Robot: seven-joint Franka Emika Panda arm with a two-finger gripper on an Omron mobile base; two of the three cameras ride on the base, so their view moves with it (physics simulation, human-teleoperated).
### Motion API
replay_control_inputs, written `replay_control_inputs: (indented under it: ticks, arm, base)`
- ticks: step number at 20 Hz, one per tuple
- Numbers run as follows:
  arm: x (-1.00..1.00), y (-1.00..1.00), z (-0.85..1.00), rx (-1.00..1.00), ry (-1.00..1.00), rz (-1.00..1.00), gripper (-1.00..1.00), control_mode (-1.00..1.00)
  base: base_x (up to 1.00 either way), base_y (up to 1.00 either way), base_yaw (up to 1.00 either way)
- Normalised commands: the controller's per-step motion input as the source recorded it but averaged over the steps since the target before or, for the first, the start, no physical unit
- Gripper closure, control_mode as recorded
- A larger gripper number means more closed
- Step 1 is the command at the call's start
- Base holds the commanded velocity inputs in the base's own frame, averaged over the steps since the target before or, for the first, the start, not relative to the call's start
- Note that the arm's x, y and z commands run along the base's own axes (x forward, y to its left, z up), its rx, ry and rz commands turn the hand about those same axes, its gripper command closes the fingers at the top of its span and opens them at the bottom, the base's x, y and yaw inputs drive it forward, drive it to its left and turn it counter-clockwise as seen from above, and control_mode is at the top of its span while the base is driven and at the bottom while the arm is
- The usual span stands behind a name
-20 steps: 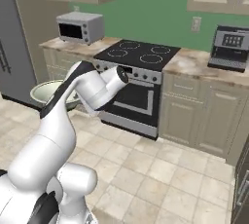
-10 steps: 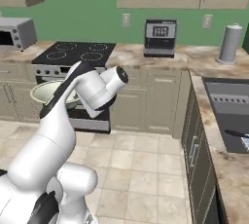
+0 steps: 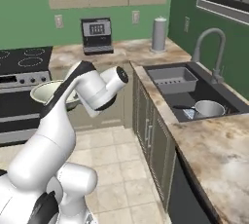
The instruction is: Pick the bowl and saucepan and place them in the sink. Then turn on the water.
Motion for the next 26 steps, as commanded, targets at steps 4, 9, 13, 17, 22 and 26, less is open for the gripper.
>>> replay_control_inputs:
  ticks: [4, 9, 13, 17, 22, 26]
  arm:
    - [0.00, 0.00, 0.00, 0.00, 0.00, 0.00, 1.00, 1.00]
    - [0.00, 0.00, 0.00, 0.00, 0.00, 0.00, 1.00, 1.00]
    - [0.00, 0.00, 0.00, 0.00, 0.00, 0.00, 1.00, 1.00]
    - [0.00, 0.00, 0.00, 0.00, 0.00, 0.00, 1.00, 1.00]
    - [0.00, 0.00, 0.00, 0.00, 0.00, 0.00, 1.00, 1.00]
    - [0.00, 0.00, 0.00, 0.00, 0.00, 0.00, 1.00, 1.00]
  base:
    - [0.00, 0.00, -0.58]
    - [0.02, 0.19, -0.56]
    - [0.17, 0.48, -0.54]
    - [0.22, 0.61, -0.53]
    - [0.18, 0.61, -0.51]
    - [0.18, 0.68, -0.49]
